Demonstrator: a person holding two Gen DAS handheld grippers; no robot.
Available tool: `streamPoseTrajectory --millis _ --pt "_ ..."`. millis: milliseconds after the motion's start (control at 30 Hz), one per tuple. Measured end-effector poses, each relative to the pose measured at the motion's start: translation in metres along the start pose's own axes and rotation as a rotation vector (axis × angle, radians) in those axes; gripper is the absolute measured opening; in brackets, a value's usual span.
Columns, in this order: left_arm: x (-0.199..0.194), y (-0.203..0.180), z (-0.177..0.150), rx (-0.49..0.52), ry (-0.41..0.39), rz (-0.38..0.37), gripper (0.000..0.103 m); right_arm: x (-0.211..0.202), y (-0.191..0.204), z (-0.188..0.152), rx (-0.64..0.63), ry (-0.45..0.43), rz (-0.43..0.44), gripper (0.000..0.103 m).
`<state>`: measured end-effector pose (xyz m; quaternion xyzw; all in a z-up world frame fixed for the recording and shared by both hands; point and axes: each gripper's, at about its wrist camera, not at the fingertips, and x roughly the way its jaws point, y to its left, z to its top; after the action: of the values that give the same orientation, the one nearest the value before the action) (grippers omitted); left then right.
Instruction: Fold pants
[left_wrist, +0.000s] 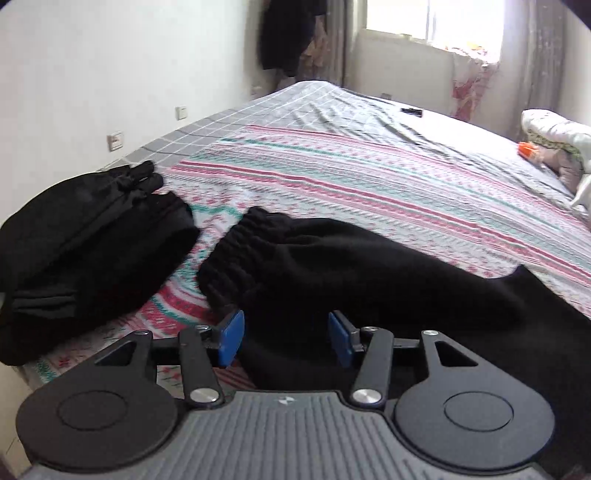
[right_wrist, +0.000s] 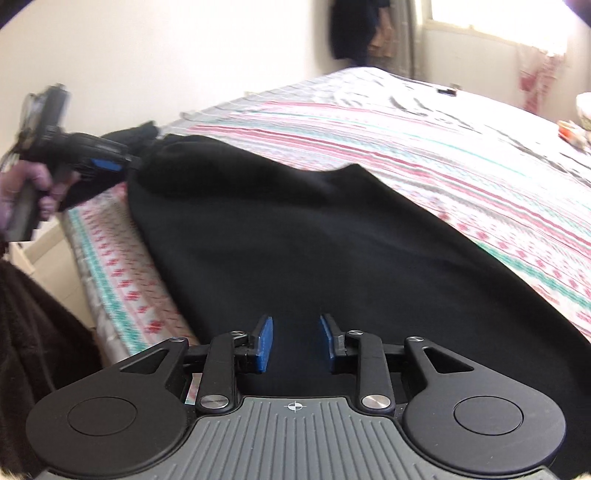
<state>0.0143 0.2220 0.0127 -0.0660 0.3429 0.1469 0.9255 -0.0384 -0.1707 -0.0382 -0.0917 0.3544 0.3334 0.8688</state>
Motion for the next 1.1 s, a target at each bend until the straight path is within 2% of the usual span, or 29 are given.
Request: streamPoseTrajectory --millis 100,200,233,300,367,433,500,600,700,800,833,933,967,1033,1100 --pt "-0.003 -0.031 -0.002 0.059 0.013 -0.108 0.067 0.003 -0.012 -0.010 0.023 0.026 -0.050 0.028" --pt "0.002 -0.070 -0.009 0.112 0.074 -0.237 0.067 -0.002 -0.023 -0.023 0.036 0.056 -0.101 0.028" --pt "0.004 -0.084 -0.012 0.132 0.098 -0.282 0.067 -0.007 -0.028 -0.028 0.044 0.063 -0.115 0.031" --pt "0.007 -0.117 -0.019 0.172 0.138 -0.363 0.067 -0.018 -0.039 -0.040 0.089 0.083 -0.141 0.046" --pt "0.011 -0.150 -0.027 0.235 0.175 -0.425 0.068 -0.034 -0.050 -0.048 0.135 0.099 -0.159 0.052" --pt "0.008 -0.185 -0.039 0.313 0.198 -0.477 0.071 -0.051 -0.060 -0.055 0.187 0.096 -0.212 0.057" --pt "0.004 -0.218 -0.051 0.386 0.202 -0.532 0.072 -0.069 -0.073 -0.065 0.264 0.080 -0.265 0.064" --pt "-0.007 -0.260 -0.072 0.463 0.188 -0.610 0.072 -0.093 -0.095 -0.080 0.404 0.072 -0.333 0.067" --pt "-0.015 -0.290 -0.094 0.521 0.170 -0.658 0.073 -0.119 -0.117 -0.099 0.526 0.027 -0.410 0.072" --pt "-0.022 -0.310 -0.120 0.614 0.175 -0.691 0.075 -0.142 -0.138 -0.117 0.634 -0.027 -0.500 0.073" --pt "-0.027 -0.311 -0.128 0.650 0.151 -0.694 0.081 -0.149 -0.146 -0.123 0.682 -0.047 -0.523 0.073" --pt "-0.052 -0.315 -0.149 0.741 0.068 -0.671 0.081 -0.172 -0.166 -0.144 0.782 -0.104 -0.555 0.073" --pt "-0.057 -0.315 -0.149 0.759 0.084 -0.698 0.081 -0.178 -0.174 -0.150 0.809 -0.123 -0.563 0.072" --pt "-0.064 -0.317 -0.151 0.768 0.172 -0.774 0.083 -0.192 -0.190 -0.161 0.875 -0.167 -0.558 0.073" --pt "-0.073 -0.314 -0.155 0.773 0.138 -0.787 0.085 -0.204 -0.198 -0.162 0.906 -0.201 -0.612 0.073"
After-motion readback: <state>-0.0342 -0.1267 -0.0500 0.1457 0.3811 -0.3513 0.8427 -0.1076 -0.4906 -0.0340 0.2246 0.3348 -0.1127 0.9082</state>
